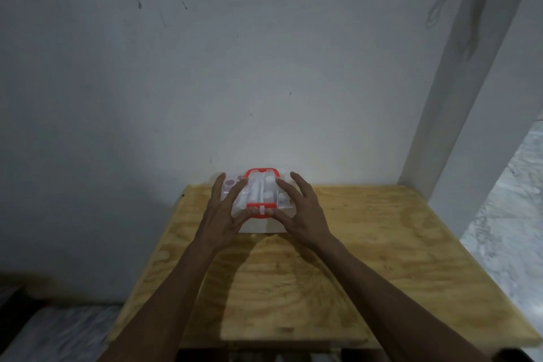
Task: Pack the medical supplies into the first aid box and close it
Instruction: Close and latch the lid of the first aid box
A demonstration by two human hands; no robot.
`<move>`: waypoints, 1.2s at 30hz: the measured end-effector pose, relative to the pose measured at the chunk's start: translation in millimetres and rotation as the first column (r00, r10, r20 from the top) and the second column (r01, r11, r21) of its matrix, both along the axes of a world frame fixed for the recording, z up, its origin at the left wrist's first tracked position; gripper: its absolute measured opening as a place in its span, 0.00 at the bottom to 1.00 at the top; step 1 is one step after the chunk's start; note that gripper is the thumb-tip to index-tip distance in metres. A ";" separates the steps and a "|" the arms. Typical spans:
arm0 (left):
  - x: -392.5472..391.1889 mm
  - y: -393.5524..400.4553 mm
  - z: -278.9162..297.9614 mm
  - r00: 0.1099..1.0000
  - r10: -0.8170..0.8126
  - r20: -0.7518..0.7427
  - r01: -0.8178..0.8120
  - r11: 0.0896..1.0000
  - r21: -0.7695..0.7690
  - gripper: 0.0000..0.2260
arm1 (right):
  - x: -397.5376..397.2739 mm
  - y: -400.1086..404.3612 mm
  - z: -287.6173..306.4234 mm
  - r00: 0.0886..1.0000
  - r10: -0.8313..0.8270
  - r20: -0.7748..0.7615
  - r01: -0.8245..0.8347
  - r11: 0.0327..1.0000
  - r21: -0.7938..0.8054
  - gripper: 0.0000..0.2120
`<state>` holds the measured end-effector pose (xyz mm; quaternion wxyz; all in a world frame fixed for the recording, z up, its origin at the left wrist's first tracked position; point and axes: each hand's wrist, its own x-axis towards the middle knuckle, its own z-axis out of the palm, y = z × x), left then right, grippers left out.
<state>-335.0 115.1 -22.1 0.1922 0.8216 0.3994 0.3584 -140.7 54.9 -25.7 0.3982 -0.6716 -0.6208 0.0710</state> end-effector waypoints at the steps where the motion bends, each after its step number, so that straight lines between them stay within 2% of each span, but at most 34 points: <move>1: -0.4 3.1 -3.0 0.999 -0.020 0.039 0.021 0.999 -0.029 0.52 | -0.6 0.1 -1.3 1.000 -0.002 -0.005 0.002 1.000 0.005 0.37; 5: -0.8 10.4 -10.1 0.999 0.000 0.055 0.003 0.997 -0.072 0.44 | -1.7 0.4 -4.1 1.000 -0.017 -0.003 0.017 1.000 0.024 0.36; 9: -0.2 10.6 -7.7 0.995 0.083 -0.055 -0.084 0.996 0.000 0.49 | -3.9 -2.9 -3.0 1.000 -0.008 -0.029 0.009 1.000 0.028 0.37; 13: -2.1 9.5 -4.0 0.994 0.100 -0.054 -0.101 0.994 -0.027 0.50 | -5.2 -5.4 -0.2 0.999 -0.010 -0.031 0.010 1.000 0.015 0.36; 20: 1.4 12.8 -1.4 0.991 0.129 -0.035 -0.132 0.987 -0.089 0.36 | -2.1 -9.7 9.8 0.998 -0.012 -0.060 0.013 1.000 0.012 0.34; 36: 24.0 57.2 7.1 0.991 0.119 -0.055 -0.125 0.986 -0.115 0.31 | 20.1 39.3 12.7 0.998 -0.025 -0.063 0.025 1.000 0.001 0.31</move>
